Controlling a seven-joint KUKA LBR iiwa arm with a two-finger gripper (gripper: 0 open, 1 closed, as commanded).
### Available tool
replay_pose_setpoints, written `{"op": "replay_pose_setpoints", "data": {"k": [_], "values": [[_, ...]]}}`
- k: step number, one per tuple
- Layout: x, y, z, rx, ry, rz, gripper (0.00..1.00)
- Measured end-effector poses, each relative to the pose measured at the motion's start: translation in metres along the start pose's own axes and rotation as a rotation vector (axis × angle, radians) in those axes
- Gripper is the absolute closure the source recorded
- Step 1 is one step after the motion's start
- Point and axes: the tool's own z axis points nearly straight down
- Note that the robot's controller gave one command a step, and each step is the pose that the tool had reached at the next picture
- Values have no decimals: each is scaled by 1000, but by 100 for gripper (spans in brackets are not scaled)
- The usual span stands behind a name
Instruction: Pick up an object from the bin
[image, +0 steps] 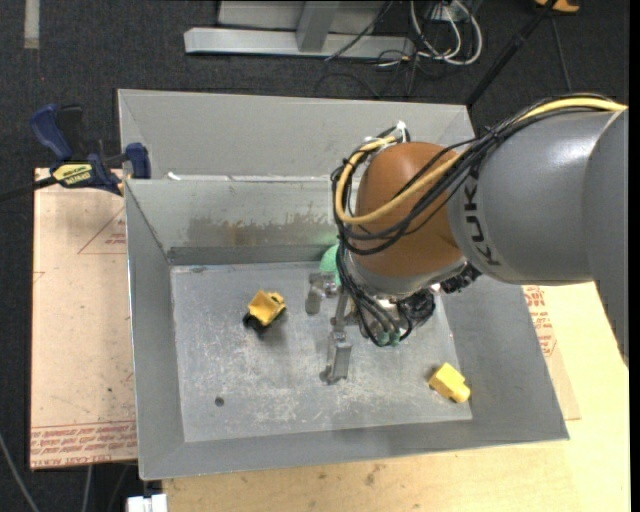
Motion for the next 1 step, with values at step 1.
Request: {"op": "replay_pose_setpoints", "data": {"k": [1], "values": [[-2, 0, -4, -1, -8, 2, 0]]}}
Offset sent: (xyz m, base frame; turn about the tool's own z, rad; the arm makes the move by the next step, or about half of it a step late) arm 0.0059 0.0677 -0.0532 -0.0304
